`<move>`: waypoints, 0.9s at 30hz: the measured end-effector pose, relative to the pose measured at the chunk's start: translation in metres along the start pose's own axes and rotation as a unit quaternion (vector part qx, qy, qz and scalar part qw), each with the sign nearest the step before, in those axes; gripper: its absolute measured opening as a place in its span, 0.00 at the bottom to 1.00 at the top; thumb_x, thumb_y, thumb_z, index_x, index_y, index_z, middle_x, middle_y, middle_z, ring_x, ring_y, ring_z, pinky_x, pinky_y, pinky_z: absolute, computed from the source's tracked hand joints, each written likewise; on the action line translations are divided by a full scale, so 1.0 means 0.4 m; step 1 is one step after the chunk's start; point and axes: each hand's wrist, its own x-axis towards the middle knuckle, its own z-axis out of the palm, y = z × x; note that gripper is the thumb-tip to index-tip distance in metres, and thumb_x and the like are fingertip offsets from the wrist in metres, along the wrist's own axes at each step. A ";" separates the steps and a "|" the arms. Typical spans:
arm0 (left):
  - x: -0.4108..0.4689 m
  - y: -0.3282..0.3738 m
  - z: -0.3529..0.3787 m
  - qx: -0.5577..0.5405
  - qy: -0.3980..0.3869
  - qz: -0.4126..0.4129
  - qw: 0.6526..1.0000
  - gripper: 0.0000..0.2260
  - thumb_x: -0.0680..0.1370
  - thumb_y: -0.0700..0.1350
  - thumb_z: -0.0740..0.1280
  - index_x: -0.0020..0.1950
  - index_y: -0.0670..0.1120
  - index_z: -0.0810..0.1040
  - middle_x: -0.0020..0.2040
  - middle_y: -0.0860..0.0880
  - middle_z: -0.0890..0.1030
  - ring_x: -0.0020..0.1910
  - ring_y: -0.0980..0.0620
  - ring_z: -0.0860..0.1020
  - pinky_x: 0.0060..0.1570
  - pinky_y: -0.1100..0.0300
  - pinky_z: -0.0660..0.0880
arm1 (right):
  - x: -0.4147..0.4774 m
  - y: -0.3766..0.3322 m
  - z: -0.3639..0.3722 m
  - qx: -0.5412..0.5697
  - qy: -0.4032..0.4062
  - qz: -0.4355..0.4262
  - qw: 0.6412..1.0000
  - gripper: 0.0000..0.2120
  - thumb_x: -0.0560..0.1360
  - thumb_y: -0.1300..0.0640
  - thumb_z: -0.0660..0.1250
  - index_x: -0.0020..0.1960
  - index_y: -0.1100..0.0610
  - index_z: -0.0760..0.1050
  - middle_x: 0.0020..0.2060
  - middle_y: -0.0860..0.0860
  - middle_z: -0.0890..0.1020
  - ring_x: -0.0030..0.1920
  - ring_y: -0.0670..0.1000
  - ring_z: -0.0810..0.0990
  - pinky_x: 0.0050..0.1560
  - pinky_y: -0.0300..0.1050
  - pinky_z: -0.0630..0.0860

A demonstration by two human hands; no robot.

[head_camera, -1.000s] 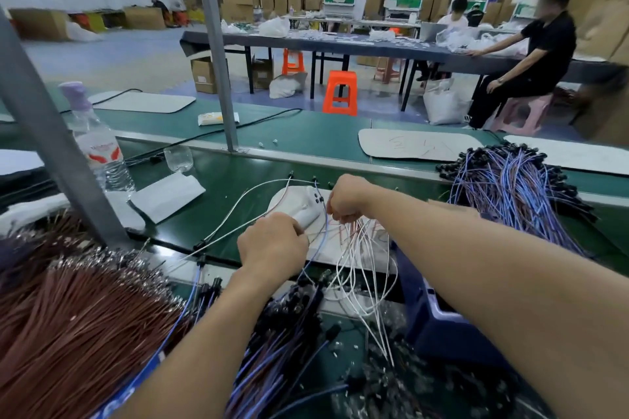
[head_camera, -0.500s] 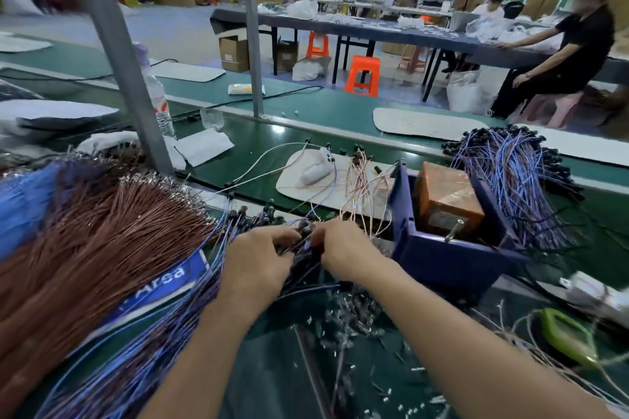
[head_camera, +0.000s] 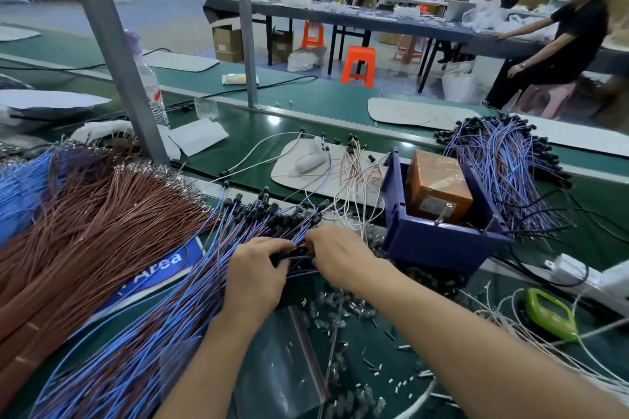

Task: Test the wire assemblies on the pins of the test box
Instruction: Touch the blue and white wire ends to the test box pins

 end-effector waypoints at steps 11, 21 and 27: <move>0.010 -0.006 -0.105 -0.122 -0.030 -0.072 0.990 0.08 0.74 0.46 0.78 0.46 0.61 0.88 0.35 0.61 0.85 0.30 0.58 0.80 0.31 0.70 0.73 | -0.135 0.009 -0.179 0.038 0.121 0.074 0.989 0.10 0.77 0.67 0.56 0.43 0.53 0.67 0.35 0.49 0.74 0.36 0.52 0.76 0.36 0.49 0.72; 0.044 0.083 -0.238 -0.317 -0.220 -0.108 0.916 0.15 0.79 0.31 0.69 0.47 0.49 0.90 0.43 0.43 0.87 0.38 0.51 0.81 0.40 0.65 0.77 | -0.366 0.152 -0.170 0.736 0.234 0.216 0.598 0.06 0.73 0.61 0.72 0.39 0.54 0.85 0.33 0.55 0.79 0.32 0.49 0.76 0.32 0.39 0.76; 0.008 0.198 -0.123 -0.288 -0.312 -0.046 0.904 0.15 0.80 0.34 0.70 0.45 0.53 0.89 0.36 0.43 0.83 0.31 0.55 0.72 0.32 0.66 0.69 | -0.405 0.149 -0.125 0.875 0.265 0.169 0.368 0.09 0.70 0.62 0.68 0.44 0.60 0.87 0.39 0.55 0.82 0.36 0.50 0.79 0.39 0.42 0.80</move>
